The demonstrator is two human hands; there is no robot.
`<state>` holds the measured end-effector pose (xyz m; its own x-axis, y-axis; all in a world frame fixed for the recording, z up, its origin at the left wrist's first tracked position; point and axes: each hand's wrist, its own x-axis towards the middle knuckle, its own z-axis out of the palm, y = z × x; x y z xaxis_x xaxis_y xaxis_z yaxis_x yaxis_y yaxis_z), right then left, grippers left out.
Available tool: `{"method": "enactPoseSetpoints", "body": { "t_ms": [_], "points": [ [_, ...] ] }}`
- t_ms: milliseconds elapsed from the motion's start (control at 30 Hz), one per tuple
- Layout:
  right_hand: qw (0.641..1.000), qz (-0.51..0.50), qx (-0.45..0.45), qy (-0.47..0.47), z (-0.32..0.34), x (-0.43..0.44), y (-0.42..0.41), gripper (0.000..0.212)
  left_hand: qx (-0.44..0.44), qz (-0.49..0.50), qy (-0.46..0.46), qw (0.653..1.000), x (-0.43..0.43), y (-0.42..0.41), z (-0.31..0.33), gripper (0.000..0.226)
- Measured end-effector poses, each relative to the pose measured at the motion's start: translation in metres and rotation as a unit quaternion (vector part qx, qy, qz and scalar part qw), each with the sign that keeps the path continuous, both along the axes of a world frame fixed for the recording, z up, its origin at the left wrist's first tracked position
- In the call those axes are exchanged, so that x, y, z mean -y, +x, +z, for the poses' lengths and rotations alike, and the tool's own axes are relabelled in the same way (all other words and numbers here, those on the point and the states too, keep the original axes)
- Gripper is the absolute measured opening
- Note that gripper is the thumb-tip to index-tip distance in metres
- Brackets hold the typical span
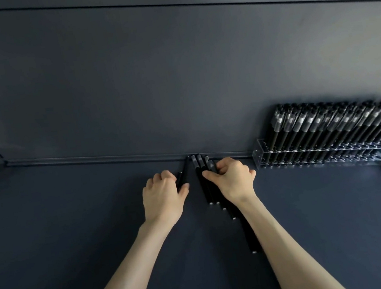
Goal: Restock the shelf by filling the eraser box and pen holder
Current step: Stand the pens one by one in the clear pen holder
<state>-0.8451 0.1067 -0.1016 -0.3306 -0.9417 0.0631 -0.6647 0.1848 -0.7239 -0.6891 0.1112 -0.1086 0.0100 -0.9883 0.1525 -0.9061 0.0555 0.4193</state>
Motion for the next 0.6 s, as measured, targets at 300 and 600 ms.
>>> {"method": "enactPoseSetpoints", "body": {
  "t_ms": [300, 600],
  "points": [
    [1.0, 0.003, 0.017, -0.027, -0.001, -0.002, 0.003, 0.026, 0.126, -0.084, 0.011, 0.988, 0.003, 0.004, 0.009, 0.033],
    [0.939, 0.046, 0.318, -0.121, 0.04, -0.027, -0.002, 0.019, -0.241, -0.114, 0.044, 0.963, -0.013, 0.006, 0.033, 0.017]
  ]
}}
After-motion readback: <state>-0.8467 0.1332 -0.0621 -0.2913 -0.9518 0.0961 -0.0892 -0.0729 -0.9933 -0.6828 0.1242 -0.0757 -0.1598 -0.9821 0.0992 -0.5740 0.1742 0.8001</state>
